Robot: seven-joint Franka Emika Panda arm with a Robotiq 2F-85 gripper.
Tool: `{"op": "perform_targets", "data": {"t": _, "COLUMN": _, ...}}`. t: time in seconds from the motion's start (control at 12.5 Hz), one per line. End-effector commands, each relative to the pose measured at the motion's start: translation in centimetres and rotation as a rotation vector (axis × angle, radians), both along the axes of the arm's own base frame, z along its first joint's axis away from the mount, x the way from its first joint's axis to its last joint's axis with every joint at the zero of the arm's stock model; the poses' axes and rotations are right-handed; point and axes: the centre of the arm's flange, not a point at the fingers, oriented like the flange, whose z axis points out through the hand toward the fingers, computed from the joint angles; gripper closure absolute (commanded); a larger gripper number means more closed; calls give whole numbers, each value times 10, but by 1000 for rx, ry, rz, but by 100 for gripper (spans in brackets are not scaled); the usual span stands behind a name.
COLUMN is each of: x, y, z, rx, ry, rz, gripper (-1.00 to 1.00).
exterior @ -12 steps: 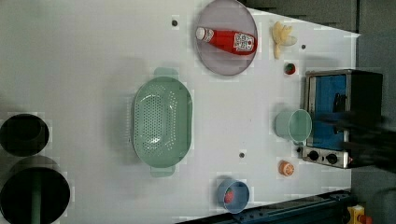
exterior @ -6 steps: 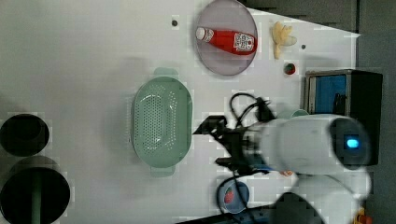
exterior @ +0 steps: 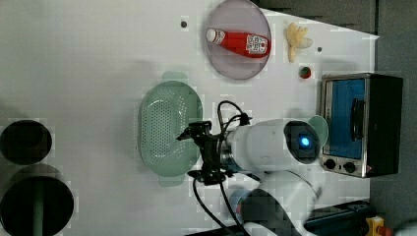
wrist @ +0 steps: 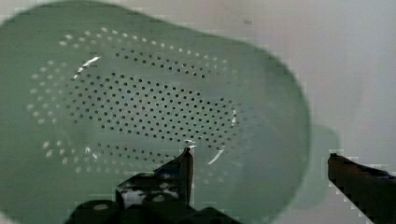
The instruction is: Drag strainer left to right.
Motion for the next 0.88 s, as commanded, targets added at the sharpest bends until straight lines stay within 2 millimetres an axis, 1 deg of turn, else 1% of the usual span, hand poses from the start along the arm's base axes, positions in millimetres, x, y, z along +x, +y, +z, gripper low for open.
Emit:
{"op": "perform_targets", "data": {"t": 0.08, "x": 24, "y": -21, "z": -27, "rx": 19, "ry": -63, "rz": -150, "gripper": -100}}
{"op": "perform_targets", "data": {"t": 0.24, "x": 23, "y": -24, "z": -50, "rx": 36, "ry": -72, "rz": -149, "gripper": -100}}
{"op": "perform_targets", "data": {"t": 0.48, "x": 27, "y": -36, "z": -78, "rx": 13, "ry": -78, "rz": -137, "gripper": -100}}
{"op": "perform_targets", "data": {"t": 0.56, "x": 32, "y": -42, "z": -82, "rx": 10, "ry": -100, "rz": -141, "gripper": -100}}
{"op": "perform_targets", "data": {"t": 0.72, "x": 34, "y": -52, "z": -91, "rx": -13, "ry": -94, "rz": -155, "gripper": -100}}
{"op": "perform_targets", "data": {"t": 0.88, "x": 35, "y": -62, "z": -95, "rx": -27, "ry": -89, "rz": -167, "gripper": -100}}
